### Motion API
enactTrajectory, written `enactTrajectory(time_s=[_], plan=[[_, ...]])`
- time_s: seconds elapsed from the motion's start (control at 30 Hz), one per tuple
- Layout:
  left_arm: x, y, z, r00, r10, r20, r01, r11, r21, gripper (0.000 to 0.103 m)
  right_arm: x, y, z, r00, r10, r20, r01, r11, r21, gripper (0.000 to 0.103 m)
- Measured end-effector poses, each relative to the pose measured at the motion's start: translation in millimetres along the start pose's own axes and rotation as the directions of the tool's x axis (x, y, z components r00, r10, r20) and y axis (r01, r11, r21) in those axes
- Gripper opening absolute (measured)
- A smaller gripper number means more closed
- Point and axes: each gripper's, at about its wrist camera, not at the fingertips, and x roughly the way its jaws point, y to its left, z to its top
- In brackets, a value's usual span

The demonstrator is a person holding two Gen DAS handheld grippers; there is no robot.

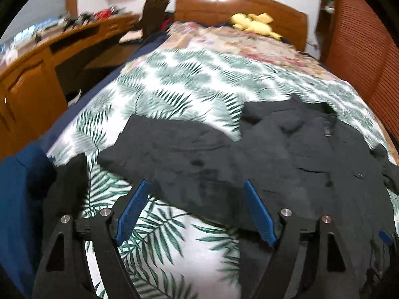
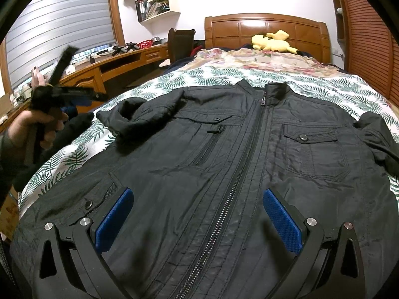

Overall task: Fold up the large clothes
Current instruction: 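Grasp the sleeve cuff with the left tool and lift it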

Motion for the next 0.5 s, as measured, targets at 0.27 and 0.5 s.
enactTrajectory(time_s=[0.27, 0.5], plan=[[57, 38, -7, 0.995, 0.044, -0.086, -0.054, 0.992, -0.112, 0.079, 2, 0, 0, 1.000, 0.008, -0.010, -0.008, 1.000, -0.002, 0.103], [75, 47, -6, 0.993, 0.022, -0.118, -0.038, 0.989, -0.141, 0.043, 4, -2, 1, 1.000, 0.016, -0.018, -0.016, 1.000, 0.005, 0.103]])
